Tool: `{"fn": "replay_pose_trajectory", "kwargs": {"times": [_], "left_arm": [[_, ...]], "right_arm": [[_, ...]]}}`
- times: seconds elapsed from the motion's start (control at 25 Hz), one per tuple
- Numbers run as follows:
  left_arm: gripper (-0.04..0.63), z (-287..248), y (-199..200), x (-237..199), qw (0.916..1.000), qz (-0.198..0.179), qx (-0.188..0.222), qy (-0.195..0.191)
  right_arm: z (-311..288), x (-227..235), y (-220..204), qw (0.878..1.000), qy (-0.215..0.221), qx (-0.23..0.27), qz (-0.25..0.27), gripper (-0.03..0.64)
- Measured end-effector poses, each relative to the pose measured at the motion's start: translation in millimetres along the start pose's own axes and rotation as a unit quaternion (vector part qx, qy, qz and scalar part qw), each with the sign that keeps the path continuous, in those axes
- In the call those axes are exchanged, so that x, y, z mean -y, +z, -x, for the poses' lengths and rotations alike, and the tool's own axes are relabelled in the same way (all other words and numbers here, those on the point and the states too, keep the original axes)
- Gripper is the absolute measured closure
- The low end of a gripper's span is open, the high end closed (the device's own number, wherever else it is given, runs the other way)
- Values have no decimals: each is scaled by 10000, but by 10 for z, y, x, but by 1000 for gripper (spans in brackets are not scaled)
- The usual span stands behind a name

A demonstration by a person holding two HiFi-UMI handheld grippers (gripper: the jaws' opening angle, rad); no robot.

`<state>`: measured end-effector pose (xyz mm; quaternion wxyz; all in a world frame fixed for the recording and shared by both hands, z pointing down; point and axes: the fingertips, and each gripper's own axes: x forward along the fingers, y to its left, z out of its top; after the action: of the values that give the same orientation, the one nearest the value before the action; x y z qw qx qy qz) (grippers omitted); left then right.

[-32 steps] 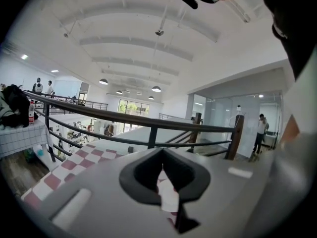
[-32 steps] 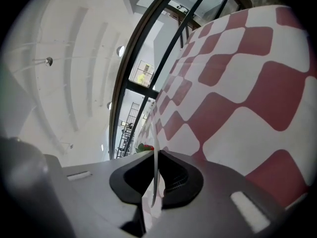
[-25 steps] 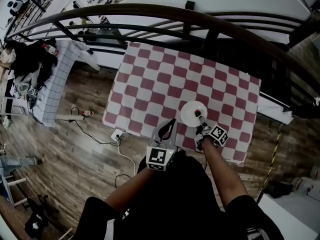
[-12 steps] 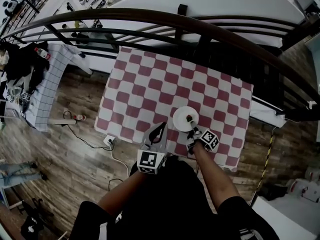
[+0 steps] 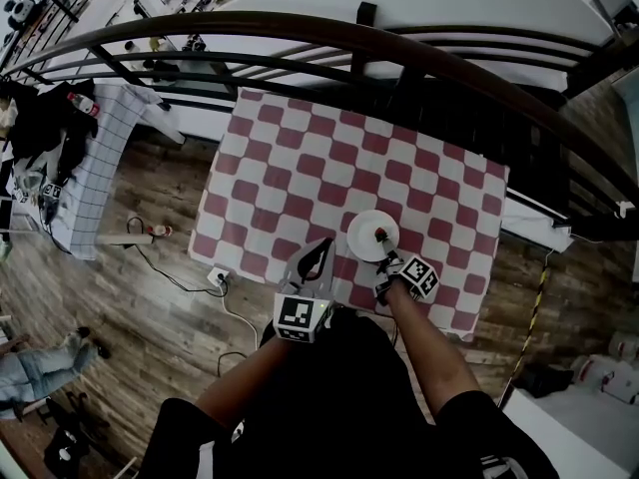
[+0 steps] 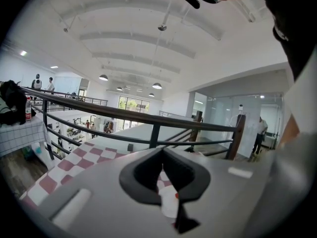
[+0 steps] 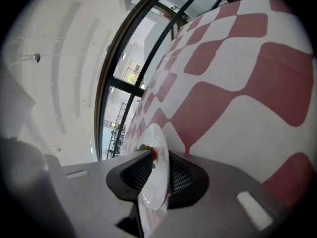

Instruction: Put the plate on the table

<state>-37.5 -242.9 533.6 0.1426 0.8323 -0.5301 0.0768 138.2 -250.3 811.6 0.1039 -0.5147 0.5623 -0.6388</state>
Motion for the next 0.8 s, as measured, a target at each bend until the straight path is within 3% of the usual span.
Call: {"fn": "replay_pose_trajectory", "kwargs": {"times": [0.12,0.64,0.8], "left_arm": [[585,-21,38,-47,10000,17,48,57],[586,24,62,20,9998,133,145,58],[586,39,48,63,9998,127,177,45]], "right_arm": [[24,55,36,9999,-130,12,11,484],[146,72,22,9942,-781,-364,647,353],[232,73,42,9927,-813,-405,790,344]]}}
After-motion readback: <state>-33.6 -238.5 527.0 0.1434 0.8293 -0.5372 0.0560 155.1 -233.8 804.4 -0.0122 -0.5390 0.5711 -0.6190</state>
